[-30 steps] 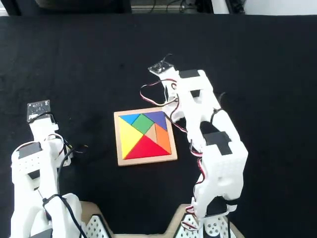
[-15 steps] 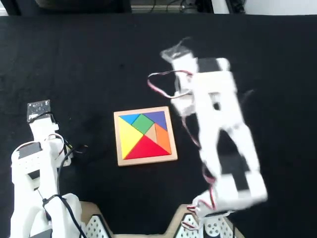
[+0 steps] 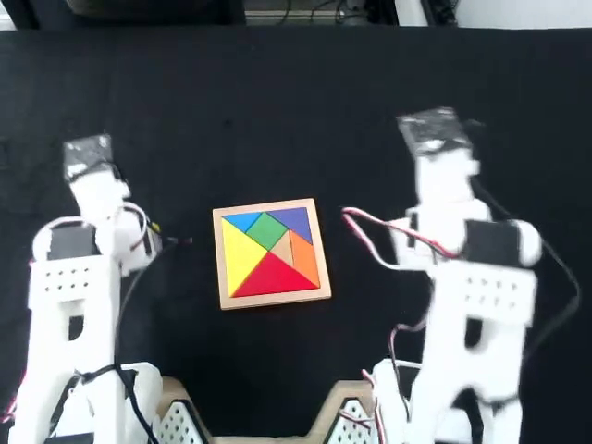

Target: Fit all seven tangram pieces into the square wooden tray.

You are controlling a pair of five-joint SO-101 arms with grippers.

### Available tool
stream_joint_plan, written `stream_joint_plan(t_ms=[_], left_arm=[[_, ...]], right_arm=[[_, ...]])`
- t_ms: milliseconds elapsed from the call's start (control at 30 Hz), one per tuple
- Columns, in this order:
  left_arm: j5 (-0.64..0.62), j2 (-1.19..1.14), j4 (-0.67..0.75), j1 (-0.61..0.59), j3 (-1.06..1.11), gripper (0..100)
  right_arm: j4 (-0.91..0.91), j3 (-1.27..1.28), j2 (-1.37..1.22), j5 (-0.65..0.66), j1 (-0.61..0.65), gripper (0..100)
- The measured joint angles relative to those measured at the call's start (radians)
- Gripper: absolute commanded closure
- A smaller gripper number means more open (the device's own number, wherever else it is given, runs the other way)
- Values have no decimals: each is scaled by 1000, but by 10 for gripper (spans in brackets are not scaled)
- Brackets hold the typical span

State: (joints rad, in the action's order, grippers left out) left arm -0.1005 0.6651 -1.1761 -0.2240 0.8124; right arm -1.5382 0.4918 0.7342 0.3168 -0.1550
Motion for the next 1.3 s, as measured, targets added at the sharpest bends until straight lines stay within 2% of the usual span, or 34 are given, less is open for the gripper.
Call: stream_joint_plan(t_ms=[100,233,433,500,633,733,833,1067,1300], left_arm=[[-43,0,-68,5,-114,833],[-40,0,-132,5,-163,834],[167,55,-184,-41,-169,835],[189,120,-180,-72,-147,834],[203,295,-78,-83,29,834],[203,428,84,-84,253,834],[203,559,210,-84,453,834],[203,847,218,-57,640,834],[203,1074,173,-14,845,834]], right_arm=[[8,21,109,0,-34,987],[11,103,212,32,-34,986],[147,279,253,32,-34,986],[206,325,255,31,-34,986],[304,381,255,-32,-34,986],[350,393,255,-121,-34,986],[359,404,255,-150,-3,986],[356,473,269,-163,64,986],[279,506,519,-163,77,985]])
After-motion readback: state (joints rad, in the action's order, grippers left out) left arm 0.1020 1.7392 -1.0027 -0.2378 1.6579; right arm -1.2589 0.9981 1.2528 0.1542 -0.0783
